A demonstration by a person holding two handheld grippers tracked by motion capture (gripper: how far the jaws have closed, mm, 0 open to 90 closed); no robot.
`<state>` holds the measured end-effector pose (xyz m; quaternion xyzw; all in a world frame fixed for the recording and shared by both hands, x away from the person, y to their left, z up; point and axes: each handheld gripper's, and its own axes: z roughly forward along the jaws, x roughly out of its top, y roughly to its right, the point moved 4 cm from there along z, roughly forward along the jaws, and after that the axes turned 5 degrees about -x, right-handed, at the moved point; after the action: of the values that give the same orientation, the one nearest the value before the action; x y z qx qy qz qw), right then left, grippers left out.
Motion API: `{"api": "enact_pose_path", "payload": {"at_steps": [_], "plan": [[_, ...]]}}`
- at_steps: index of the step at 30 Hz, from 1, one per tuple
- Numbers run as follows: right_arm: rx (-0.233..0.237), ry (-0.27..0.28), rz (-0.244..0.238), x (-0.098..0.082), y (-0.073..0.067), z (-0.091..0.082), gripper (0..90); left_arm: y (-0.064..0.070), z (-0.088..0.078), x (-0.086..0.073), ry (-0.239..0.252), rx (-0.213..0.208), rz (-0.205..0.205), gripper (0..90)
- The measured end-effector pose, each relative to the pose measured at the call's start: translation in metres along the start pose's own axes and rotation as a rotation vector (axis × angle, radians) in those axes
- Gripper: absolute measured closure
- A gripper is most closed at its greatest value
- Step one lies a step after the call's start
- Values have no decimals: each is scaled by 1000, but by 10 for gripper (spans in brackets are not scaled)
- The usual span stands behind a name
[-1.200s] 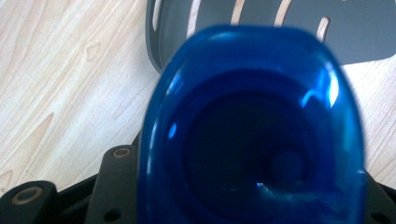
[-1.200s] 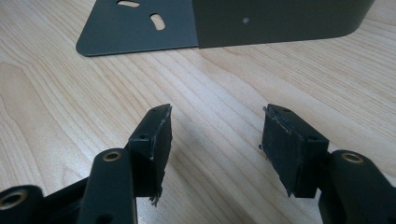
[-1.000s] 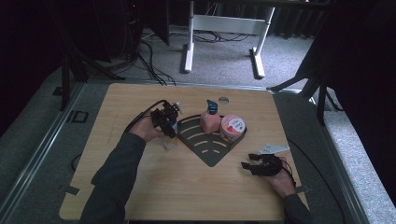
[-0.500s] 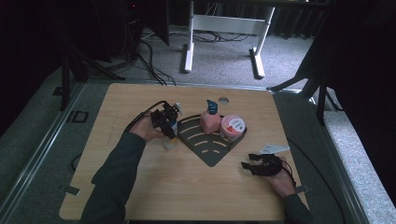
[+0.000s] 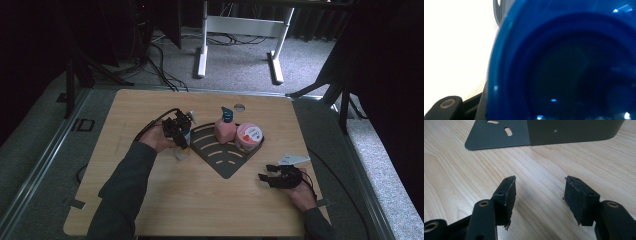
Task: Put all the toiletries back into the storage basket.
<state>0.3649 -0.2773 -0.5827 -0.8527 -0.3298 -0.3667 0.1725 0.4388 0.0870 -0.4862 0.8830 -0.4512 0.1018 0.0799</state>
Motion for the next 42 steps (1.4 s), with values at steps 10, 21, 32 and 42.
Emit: {"api": "enact_pose_path", "payload": {"at_steps": [10, 21, 32, 42], "plan": [[1, 1, 0, 0, 0, 0, 424, 0, -1, -3, -4, 9, -4, 557], [0, 1, 1, 0, 0, 0, 424, -2, -10, -4, 21, 2, -28, 557], [2, 2, 0, 0, 0, 0, 423, -3, -23, -3, 46, 5, -39, 557], [3, 2, 1, 0, 0, 0, 424, -3, -31, 0, 57, 6, -47, 558]]}}
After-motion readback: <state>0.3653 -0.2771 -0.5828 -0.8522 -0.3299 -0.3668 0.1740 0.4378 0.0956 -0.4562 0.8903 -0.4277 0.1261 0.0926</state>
